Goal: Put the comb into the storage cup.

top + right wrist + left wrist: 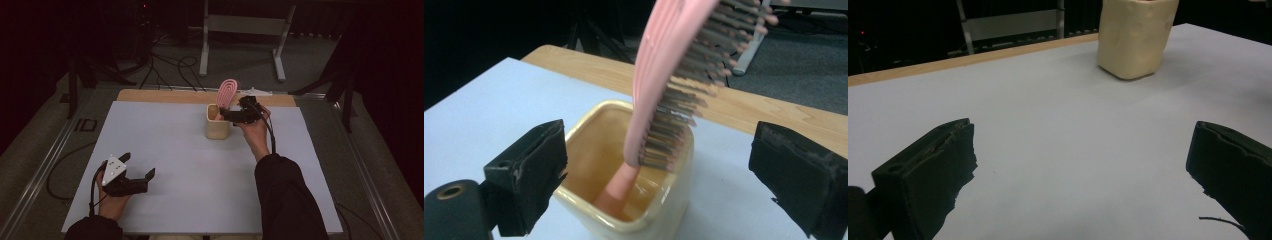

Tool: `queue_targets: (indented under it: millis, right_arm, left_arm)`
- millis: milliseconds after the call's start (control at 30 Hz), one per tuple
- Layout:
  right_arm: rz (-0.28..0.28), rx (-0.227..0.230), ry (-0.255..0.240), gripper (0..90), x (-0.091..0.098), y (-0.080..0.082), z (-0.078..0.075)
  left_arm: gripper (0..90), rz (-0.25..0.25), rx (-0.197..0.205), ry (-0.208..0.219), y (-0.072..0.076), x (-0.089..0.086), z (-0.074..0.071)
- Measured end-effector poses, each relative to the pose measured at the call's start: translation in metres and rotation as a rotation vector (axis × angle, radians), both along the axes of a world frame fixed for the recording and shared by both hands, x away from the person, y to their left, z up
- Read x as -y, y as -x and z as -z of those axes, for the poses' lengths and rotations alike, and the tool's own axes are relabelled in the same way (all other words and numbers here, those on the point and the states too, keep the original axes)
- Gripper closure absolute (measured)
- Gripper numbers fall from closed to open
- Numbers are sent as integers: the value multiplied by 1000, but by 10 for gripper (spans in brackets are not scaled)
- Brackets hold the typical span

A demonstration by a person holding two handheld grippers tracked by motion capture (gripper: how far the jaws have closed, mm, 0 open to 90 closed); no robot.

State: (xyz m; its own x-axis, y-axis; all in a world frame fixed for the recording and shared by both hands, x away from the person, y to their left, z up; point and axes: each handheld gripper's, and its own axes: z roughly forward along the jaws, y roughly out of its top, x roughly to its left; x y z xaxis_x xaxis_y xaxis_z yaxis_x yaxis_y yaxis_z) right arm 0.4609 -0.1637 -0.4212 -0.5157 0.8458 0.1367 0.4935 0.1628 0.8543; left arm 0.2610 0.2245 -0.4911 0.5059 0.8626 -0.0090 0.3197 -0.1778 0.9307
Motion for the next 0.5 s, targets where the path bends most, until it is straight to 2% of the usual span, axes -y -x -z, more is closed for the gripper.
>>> queue_targets:
  millis: [500]
  right_arm:
    - [-17, -12, 49, 81, 11, 10, 7]
  left_arm:
    - [2, -2, 0, 0, 0, 1, 0]
